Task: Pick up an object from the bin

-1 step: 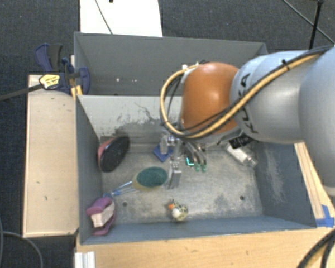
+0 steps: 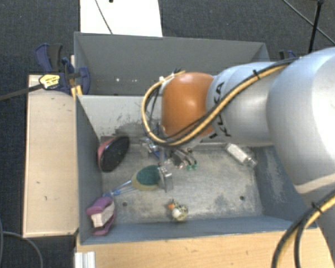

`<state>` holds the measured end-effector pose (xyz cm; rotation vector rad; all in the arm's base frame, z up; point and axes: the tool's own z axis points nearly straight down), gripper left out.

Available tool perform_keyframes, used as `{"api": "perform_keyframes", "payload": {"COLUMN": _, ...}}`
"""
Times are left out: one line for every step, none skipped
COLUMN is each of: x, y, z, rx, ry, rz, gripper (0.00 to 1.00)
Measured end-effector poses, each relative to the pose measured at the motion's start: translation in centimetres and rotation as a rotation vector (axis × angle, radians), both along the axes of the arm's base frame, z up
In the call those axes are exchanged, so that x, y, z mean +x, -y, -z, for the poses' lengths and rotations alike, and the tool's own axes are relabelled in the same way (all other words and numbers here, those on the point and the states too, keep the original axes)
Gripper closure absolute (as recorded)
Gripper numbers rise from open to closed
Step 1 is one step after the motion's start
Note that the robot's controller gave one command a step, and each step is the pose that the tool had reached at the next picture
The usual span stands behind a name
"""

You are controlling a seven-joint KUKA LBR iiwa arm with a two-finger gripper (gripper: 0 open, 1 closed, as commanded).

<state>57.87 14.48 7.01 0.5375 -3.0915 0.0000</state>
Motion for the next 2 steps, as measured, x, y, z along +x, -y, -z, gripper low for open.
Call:
{"api": "perform_keyframes", "payload": {"x": 0.4, "y": 0.0, "z": -0.5, "rx": 0.002, "ry": 0.010, "rz": 0.007, "gripper": 1.00}}
{"api": "perform_keyframes", "payload": {"x": -0.6, "y": 2.2, "z": -14.2, "rx": 0.002, "ry": 0.015, "rz": -0.041, "gripper": 1.00}}
